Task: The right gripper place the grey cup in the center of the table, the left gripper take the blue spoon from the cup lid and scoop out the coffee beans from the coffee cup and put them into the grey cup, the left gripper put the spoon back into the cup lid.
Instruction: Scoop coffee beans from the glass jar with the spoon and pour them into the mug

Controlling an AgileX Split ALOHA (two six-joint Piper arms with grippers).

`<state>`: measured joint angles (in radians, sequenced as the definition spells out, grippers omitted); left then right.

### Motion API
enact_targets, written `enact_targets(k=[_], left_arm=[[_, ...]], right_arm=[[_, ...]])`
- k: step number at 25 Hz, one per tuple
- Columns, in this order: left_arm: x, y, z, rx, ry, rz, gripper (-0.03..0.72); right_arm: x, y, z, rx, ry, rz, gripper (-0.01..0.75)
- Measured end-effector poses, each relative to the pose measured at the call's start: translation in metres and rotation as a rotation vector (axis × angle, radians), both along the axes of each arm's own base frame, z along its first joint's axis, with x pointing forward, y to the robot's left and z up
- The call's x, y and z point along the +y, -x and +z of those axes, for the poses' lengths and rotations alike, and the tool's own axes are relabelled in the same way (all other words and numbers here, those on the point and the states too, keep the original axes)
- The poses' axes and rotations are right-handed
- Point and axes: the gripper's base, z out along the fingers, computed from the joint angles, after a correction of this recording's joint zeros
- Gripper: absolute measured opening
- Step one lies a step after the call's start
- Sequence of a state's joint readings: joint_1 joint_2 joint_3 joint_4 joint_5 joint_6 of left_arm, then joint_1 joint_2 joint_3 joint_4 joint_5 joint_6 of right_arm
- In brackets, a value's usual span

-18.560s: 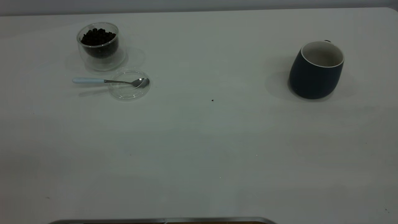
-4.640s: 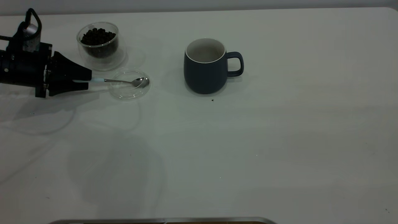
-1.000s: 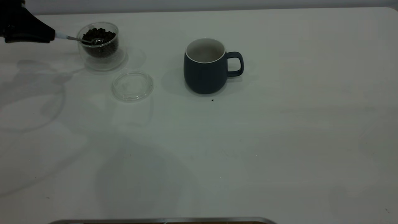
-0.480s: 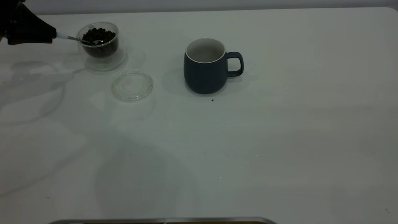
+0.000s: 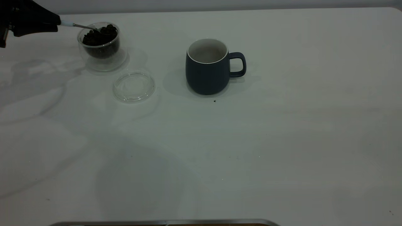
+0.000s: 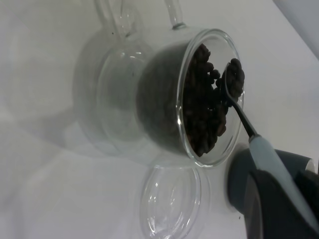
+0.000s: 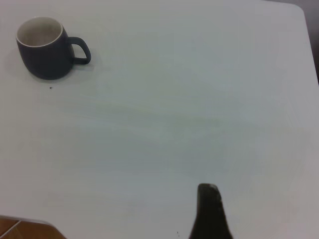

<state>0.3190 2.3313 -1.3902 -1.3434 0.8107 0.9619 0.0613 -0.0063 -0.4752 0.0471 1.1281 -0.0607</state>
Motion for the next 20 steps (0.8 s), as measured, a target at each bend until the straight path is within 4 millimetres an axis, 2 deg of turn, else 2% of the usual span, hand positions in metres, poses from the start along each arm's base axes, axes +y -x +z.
enact_targets(k=[20], left_arm=[[0.0002, 0.004, 0.0, 0.003, 0.002, -0.049, 0.132]], right_arm=[[0.0, 0.0, 0.0, 0.0, 0.0, 0.0, 0.575]])
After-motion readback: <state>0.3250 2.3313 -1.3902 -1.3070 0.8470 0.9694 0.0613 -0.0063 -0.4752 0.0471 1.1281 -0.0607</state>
